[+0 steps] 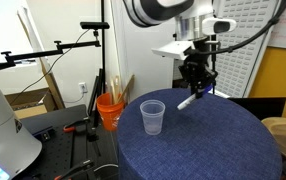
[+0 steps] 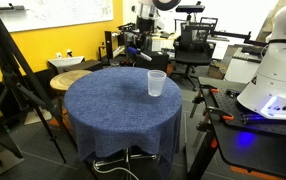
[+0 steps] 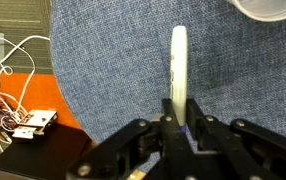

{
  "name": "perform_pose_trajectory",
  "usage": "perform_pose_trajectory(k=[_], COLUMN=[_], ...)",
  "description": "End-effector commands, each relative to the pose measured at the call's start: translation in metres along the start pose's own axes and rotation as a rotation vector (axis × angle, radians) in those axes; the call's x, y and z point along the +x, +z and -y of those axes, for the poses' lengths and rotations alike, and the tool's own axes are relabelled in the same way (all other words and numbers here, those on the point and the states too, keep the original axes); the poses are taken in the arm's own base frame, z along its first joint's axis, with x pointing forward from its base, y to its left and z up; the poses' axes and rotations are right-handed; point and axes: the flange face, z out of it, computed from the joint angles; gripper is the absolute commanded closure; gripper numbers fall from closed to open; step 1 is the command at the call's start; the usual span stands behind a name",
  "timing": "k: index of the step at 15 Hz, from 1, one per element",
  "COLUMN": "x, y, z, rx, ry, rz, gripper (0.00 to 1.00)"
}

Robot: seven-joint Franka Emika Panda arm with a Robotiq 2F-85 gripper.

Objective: Put the blue marker inside the clear cup

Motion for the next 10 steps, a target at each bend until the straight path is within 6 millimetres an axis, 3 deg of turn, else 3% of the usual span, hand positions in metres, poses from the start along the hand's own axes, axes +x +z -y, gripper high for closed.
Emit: perform_pose_trajectory(k=[1,6,10], x=[-0.057,-0.109,-0.135], y=[-0.026,-0.051,-0.057], z=[0.019,0.034,0.047], rx=[0.008,0.011,0.021], ry=[-0.036,-0.039,-0.037], rz=[-0.097,-0.248,-0.331], gripper=[0.95,0.95,0.95])
